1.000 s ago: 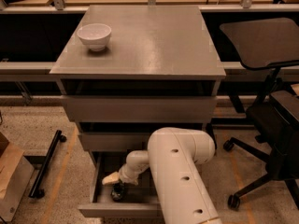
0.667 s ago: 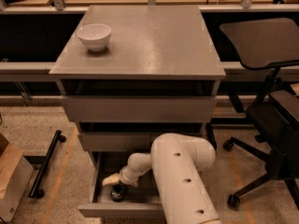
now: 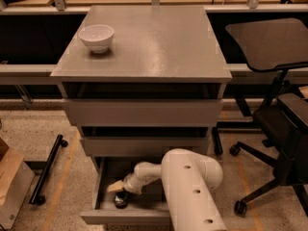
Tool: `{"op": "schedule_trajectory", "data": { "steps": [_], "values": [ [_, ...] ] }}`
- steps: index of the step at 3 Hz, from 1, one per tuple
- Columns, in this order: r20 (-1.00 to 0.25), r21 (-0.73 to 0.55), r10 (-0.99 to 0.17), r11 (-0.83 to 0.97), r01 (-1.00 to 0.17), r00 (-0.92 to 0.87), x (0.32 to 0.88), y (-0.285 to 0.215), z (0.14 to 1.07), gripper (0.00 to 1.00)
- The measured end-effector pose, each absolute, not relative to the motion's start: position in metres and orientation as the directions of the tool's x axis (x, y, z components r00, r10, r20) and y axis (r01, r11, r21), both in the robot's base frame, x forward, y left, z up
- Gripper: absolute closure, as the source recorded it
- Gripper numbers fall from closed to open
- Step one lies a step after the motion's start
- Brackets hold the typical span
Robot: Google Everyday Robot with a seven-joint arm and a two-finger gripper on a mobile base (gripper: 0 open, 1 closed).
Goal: Pick green can from bottom drawer and place on counter
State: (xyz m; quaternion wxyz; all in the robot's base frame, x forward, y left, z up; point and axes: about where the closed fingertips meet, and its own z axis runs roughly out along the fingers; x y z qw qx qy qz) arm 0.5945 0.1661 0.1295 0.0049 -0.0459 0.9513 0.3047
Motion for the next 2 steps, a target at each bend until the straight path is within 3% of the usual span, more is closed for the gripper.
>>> {"op": "schedule_trajectory", "data": {
  "steps": [1,2],
  "values": [
    [-0.035,0.581,-0.081,0.809,-0.086,-0.996,0.594,0.166,0.133,0.49],
    [-0.017,0.594,-0.055,0.803,-0.054,-0.998,0.594,0.167,0.114,0.72]
  ]
}}
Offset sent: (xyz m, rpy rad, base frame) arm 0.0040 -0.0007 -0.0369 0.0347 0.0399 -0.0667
